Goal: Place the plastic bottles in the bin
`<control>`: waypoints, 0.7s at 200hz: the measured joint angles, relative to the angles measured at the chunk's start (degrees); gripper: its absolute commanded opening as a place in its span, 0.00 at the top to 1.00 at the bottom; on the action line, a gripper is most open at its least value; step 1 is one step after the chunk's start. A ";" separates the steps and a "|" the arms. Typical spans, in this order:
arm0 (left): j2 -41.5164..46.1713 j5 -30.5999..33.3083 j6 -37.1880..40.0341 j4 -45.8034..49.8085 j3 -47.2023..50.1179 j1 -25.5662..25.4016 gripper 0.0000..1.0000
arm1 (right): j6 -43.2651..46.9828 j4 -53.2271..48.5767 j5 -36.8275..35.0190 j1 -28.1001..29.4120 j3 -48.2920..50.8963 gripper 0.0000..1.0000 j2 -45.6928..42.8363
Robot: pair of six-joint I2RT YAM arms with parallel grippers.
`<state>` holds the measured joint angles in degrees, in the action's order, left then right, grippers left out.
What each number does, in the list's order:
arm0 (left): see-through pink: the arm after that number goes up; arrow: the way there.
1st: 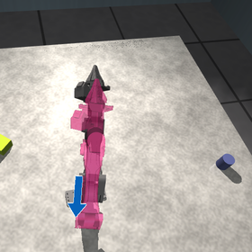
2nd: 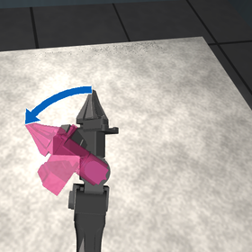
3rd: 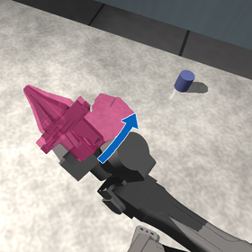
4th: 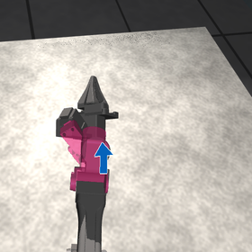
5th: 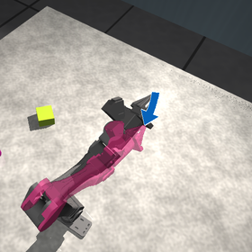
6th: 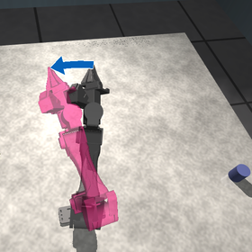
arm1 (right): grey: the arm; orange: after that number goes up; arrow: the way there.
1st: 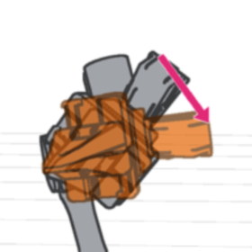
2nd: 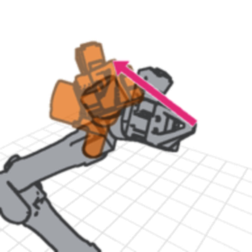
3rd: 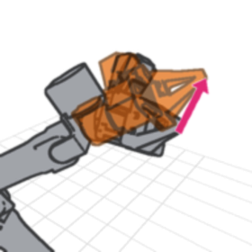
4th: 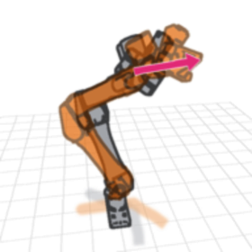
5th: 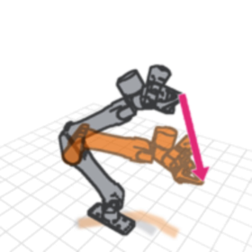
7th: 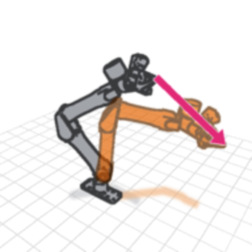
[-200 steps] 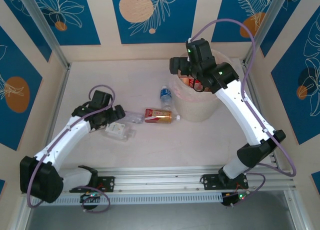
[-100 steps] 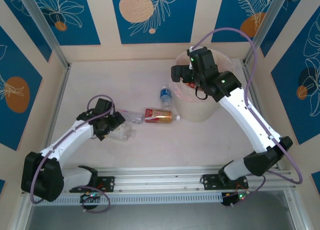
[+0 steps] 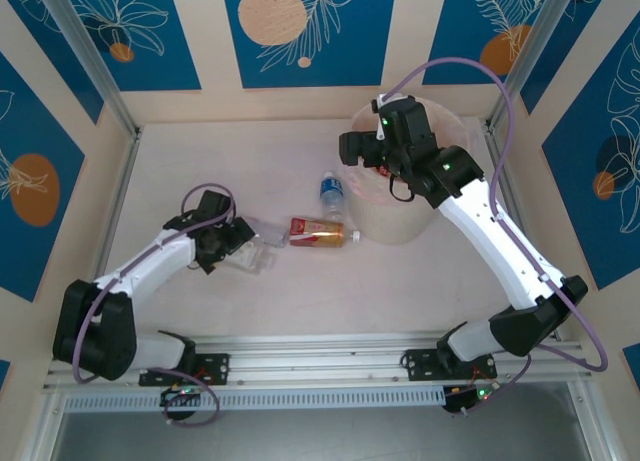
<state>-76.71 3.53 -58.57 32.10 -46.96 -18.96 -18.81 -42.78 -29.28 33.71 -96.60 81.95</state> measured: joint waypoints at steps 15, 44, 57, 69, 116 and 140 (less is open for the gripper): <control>-1.49 0.39 0.20 0.00 -0.70 0.00 0.00 | 0.02 0.20 0.00 0.17 0.11 0.01 -0.04; -4.72 2.32 2.19 0.96 -3.69 0.04 0.00 | 0.04 1.05 -0.02 0.26 1.44 0.01 -0.48; -6.43 3.26 3.50 1.86 -5.35 0.11 0.00 | 0.02 1.33 -0.02 0.26 1.81 0.01 -0.74; -7.72 3.85 4.46 2.86 -6.40 0.20 0.00 | 0.04 1.53 -0.02 0.26 2.01 0.01 -0.98; -9.01 4.46 6.60 6.29 -9.16 0.31 0.01 | 0.02 2.78 -0.04 0.31 4.22 0.01 -3.41; -9.01 4.11 6.60 6.34 -9.20 0.39 0.01 | 0.00 3.10 -0.04 0.31 5.46 0.01 -4.22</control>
<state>-85.71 7.64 -51.96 38.44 -56.16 -18.57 -18.81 -39.68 -29.32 34.02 -91.13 77.73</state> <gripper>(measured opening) 0.994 0.993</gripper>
